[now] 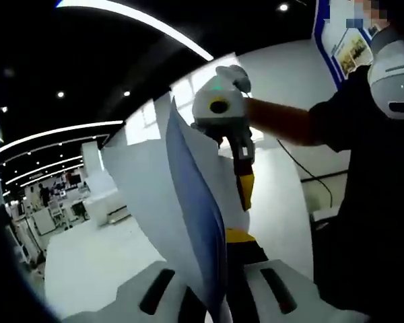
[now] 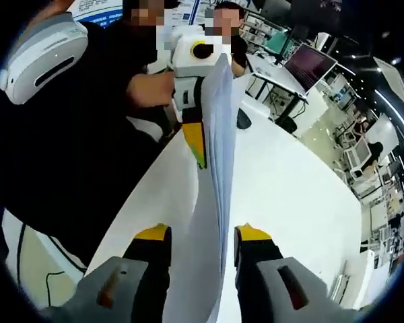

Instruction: Organize the stack of printing papers by aligning and flattening the scattered papers on the table

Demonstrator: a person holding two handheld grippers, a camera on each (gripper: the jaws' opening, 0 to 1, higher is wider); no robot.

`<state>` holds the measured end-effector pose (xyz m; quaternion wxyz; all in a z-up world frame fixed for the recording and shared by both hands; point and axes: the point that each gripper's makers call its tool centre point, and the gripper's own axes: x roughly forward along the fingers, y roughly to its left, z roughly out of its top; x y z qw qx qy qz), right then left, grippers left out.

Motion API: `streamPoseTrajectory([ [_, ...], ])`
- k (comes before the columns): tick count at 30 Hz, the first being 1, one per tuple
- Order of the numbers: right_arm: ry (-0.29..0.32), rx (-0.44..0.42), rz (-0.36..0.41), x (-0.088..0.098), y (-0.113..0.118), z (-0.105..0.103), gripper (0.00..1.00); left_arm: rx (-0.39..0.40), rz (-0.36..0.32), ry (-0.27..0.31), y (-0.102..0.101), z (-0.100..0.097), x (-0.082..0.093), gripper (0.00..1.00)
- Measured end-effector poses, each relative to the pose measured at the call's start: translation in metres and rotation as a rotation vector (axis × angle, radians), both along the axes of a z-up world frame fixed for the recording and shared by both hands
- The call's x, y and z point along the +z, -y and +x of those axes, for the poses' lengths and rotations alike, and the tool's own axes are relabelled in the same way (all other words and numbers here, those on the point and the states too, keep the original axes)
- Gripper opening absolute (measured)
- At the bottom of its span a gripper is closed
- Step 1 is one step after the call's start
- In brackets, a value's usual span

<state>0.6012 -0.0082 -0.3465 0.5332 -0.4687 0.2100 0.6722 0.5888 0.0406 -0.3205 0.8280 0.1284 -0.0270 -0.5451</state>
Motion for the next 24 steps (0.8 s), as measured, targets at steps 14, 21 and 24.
streamPoseTrajectory([
  [14,-0.02,0.011,-0.067,-0.022,0.007,-0.003,0.0,-0.016,-0.005,-0.017,0.0,-0.002,-0.003,0.06],
  [21,-0.022,-0.011,-0.049,-0.022,0.007,-0.002,0.0,-0.015,-0.025,-0.009,-0.001,-0.003,-0.004,0.07],
  [24,-0.013,-0.014,-0.029,-0.019,0.007,-0.004,0.0,-0.011,-0.048,-0.007,-0.004,-0.002,-0.002,0.08],
])
